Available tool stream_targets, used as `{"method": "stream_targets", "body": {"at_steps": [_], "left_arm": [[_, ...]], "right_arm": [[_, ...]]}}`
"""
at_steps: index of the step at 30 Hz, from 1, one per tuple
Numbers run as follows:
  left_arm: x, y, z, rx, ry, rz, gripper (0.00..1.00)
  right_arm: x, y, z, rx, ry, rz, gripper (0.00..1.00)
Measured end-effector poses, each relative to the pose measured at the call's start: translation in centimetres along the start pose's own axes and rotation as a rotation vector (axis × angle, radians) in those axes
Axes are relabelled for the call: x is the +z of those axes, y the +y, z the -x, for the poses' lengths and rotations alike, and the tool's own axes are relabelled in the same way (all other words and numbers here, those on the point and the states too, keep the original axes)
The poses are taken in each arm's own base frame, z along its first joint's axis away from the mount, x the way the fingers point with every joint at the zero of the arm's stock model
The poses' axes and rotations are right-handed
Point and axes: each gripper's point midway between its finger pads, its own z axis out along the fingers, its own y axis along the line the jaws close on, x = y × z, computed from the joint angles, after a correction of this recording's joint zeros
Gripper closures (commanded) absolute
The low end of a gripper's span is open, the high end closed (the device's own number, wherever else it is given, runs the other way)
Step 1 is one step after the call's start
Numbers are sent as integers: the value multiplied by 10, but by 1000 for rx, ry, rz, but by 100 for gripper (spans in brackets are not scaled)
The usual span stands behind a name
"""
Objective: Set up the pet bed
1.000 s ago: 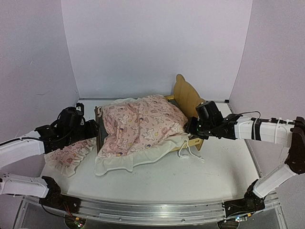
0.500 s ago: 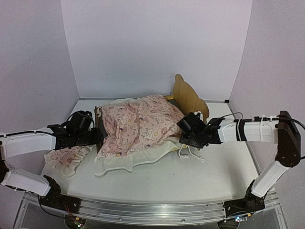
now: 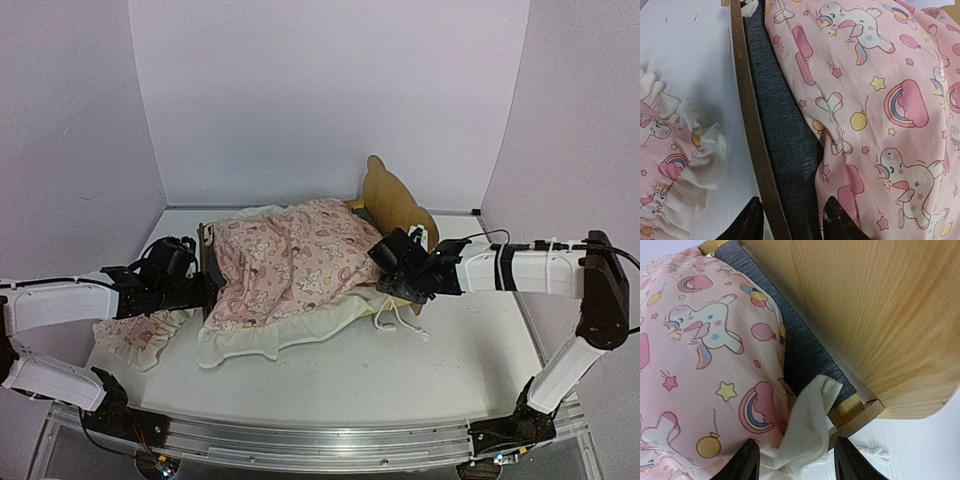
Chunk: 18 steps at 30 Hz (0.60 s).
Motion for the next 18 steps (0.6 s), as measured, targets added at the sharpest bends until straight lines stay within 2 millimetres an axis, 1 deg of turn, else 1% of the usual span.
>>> {"method": "stream_targets", "body": {"at_steps": [2, 5, 8, 10, 11, 12, 13, 15, 16, 18], "left_arm": [[1, 1, -3, 2, 6, 1, 62], [3, 2, -7, 6, 17, -1, 63], [3, 3, -9, 8, 23, -3, 65], [3, 3, -9, 14, 24, -2, 66], [4, 3, -10, 18, 24, -2, 67], [4, 3, -10, 20, 25, -2, 68], [4, 4, -11, 22, 24, -1, 70], [4, 5, -12, 21, 24, -2, 74], [4, 6, -13, 21, 25, 0, 74], [4, 7, -13, 11, 19, 2, 75]], "right_arm": [[-2, 3, 5, -2, -14, 5, 49], [-1, 4, 8, -3, -26, -2, 50], [6, 1, 6, -13, -39, -32, 52], [13, -2, 2, -29, -44, -62, 56], [17, -3, 0, -37, -45, -75, 59], [21, -5, -2, -46, -49, -91, 65], [23, -6, -1, -50, -61, -103, 74], [24, -6, -1, -53, -68, -111, 86], [24, -7, -1, -53, -68, -116, 90], [24, -9, -1, -62, -65, -125, 94]]}}
